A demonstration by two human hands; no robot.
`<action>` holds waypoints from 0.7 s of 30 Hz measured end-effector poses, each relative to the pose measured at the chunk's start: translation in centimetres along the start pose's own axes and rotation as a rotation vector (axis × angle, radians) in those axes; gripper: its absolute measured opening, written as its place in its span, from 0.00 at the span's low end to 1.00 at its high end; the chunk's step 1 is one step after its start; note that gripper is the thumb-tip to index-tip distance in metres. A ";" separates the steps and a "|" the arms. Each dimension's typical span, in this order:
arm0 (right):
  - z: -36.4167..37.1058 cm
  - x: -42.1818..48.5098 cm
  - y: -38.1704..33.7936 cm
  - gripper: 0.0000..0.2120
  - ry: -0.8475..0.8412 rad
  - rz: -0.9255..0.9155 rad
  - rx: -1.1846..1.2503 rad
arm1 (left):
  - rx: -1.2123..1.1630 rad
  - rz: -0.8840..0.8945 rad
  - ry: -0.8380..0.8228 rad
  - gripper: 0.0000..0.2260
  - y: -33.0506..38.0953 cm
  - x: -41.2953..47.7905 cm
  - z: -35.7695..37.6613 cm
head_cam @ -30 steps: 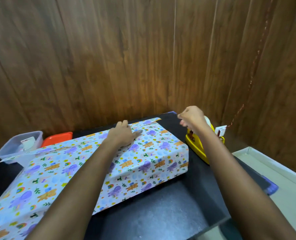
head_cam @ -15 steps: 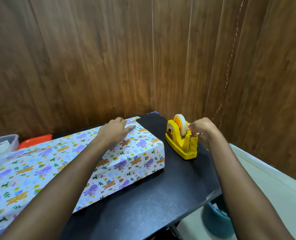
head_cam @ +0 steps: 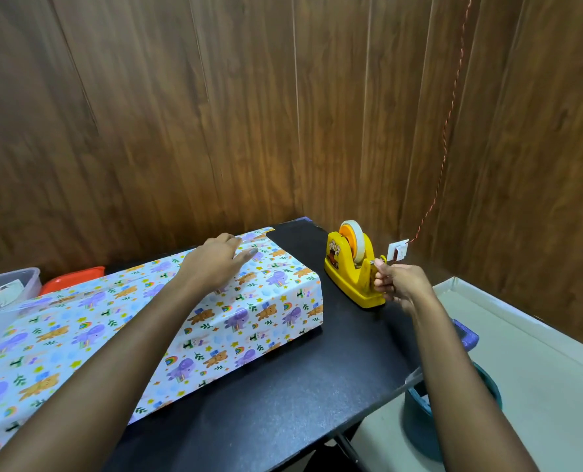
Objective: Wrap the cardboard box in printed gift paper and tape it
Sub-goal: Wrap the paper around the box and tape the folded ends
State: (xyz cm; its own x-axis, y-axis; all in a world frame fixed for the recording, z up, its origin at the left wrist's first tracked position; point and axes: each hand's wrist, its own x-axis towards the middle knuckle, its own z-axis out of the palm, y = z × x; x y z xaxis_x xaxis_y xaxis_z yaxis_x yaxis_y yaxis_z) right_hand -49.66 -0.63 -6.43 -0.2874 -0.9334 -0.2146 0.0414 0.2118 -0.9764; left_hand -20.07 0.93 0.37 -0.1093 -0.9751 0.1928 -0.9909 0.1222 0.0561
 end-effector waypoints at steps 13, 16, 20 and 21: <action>3.0 -0.7 2.1 0.13 0.015 0.159 0.689 | -0.049 0.070 0.009 0.25 2.0 -0.5 0.4; 3.0 -0.8 2.1 0.12 -0.005 0.187 0.751 | -0.072 0.055 0.009 0.25 1.1 -0.8 0.1; 3.1 -0.9 2.5 0.12 0.013 0.223 0.829 | -0.077 0.027 0.026 0.25 -0.1 -1.2 -0.3; 3.0 -1.1 3.2 0.12 0.013 0.243 0.848 | -0.076 0.024 0.030 0.25 -0.3 -1.4 -0.3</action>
State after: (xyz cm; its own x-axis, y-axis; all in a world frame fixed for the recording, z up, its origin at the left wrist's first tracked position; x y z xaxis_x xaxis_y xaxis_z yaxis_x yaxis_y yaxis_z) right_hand -46.35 0.18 -9.37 -0.1889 -0.8862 -0.4231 0.7974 0.1130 -0.5928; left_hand -19.58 2.35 0.39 -0.1297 -0.9659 0.2239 -0.9791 0.1604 0.1248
